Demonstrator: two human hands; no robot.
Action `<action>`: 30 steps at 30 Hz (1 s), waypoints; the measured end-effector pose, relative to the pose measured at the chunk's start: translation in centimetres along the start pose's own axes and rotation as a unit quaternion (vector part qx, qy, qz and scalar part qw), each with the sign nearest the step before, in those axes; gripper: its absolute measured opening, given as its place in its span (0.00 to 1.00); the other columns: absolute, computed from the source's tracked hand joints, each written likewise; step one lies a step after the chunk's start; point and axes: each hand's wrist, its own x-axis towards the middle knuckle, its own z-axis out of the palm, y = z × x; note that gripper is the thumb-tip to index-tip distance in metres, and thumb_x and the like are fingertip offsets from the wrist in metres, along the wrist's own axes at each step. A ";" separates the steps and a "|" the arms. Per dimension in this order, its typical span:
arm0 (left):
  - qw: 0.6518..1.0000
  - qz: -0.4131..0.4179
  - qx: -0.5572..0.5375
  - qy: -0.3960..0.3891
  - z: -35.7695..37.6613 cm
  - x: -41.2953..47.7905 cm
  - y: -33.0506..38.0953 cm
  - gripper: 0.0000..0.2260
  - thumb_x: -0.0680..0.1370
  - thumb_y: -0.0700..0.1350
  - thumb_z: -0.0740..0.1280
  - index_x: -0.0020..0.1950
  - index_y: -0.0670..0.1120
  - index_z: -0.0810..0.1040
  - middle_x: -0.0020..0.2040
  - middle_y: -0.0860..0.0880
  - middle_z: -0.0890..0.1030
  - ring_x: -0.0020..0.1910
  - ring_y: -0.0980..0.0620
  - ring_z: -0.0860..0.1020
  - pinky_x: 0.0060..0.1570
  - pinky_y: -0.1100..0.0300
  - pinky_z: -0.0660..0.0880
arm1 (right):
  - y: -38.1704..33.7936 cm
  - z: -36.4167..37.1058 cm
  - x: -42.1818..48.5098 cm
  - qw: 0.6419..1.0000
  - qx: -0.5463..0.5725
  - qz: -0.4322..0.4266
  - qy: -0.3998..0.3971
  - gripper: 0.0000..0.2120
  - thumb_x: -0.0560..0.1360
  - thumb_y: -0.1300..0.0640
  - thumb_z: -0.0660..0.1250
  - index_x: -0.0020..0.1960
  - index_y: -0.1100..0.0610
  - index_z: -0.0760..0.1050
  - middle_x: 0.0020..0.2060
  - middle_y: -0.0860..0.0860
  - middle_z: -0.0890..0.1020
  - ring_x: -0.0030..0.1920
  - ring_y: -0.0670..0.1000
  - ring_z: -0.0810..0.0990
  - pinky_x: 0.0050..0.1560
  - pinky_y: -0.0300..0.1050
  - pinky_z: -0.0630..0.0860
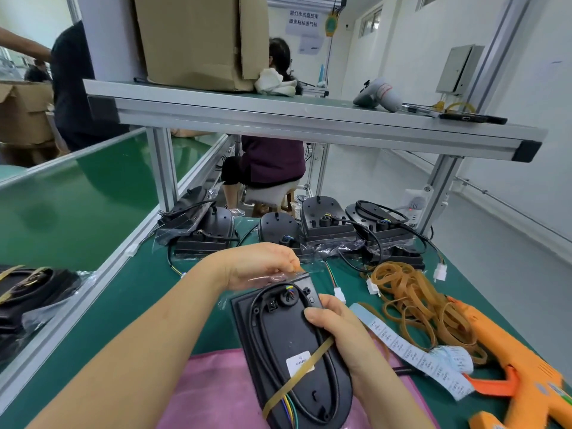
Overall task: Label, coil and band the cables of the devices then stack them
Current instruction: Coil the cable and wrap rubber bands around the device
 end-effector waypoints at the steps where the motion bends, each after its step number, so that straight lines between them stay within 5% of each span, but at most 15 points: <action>1: 1.000 -0.002 0.005 -0.013 -0.1 0.0 0.2 0.04 0.71 0.40 0.63 0.37 0.46 0.70 0.31 0.52 0.68 0.30 0.56 0.63 0.31 0.63 0.61 | -0.1 -0.1 -0.1 1.000 -0.021 -0.001 0.013 0.25 0.59 0.58 0.72 0.54 0.61 0.73 0.39 0.58 0.85 0.36 0.56 0.82 0.37 0.47 0.78; 6: 0.996 -0.018 0.076 -0.031 -0.6 -0.5 1.6 0.08 0.78 0.41 0.68 0.38 0.46 0.75 0.26 0.53 0.64 0.26 0.55 0.60 0.27 0.64 0.60 | -0.1 -0.7 -0.4 0.993 -0.108 -0.003 0.054 0.25 0.57 0.55 0.73 0.53 0.58 0.72 0.37 0.55 0.85 0.35 0.53 0.84 0.34 0.42 0.77; 11: 0.982 0.081 0.171 0.000 1.7 -0.9 3.8 0.05 0.72 0.47 0.73 0.36 0.51 0.82 0.30 0.56 0.75 0.28 0.58 0.68 0.30 0.69 0.67 | -0.6 -1.9 -0.1 0.990 -0.094 0.007 0.108 0.22 0.59 0.55 0.75 0.50 0.61 0.75 0.40 0.58 0.84 0.40 0.58 0.83 0.47 0.55 0.78; 16: 0.974 0.108 0.185 0.080 1.1 -1.7 3.5 0.07 0.72 0.53 0.72 0.39 0.51 0.83 0.29 0.55 0.74 0.29 0.58 0.69 0.28 0.70 0.65 | -1.1 -3.1 -0.5 0.995 0.007 -0.032 0.096 0.03 0.63 0.60 0.74 0.34 0.56 0.81 0.36 0.58 0.85 0.33 0.55 0.83 0.31 0.44 0.78; 23: 0.954 0.111 0.171 0.219 -0.5 -2.9 0.4 0.11 0.75 0.56 0.68 0.37 0.52 0.83 0.27 0.58 0.78 0.27 0.63 0.74 0.29 0.74 0.67 | -0.5 -3.1 -0.8 0.986 0.053 -0.063 0.147 0.12 0.70 0.63 0.70 0.52 0.63 0.78 0.44 0.63 0.84 0.38 0.59 0.84 0.36 0.48 0.80; 27: 0.964 0.095 0.127 0.214 -0.8 -3.6 -1.8 0.15 0.63 0.62 0.71 0.34 0.51 0.80 0.28 0.53 0.79 0.29 0.60 0.75 0.35 0.67 0.69 | -0.6 -3.1 -1.1 0.986 0.038 -0.060 0.148 0.16 0.68 0.63 0.72 0.55 0.63 0.76 0.42 0.62 0.85 0.36 0.59 0.84 0.36 0.49 0.80; 30: 0.972 0.094 0.118 0.182 -0.9 -4.3 -3.3 0.10 0.64 0.58 0.71 0.35 0.52 0.78 0.31 0.52 0.77 0.32 0.57 0.71 0.35 0.66 0.68 | -0.6 -3.0 -1.3 0.987 0.029 -0.060 0.146 0.16 0.68 0.65 0.72 0.55 0.62 0.75 0.39 0.60 0.85 0.35 0.58 0.84 0.36 0.49 0.79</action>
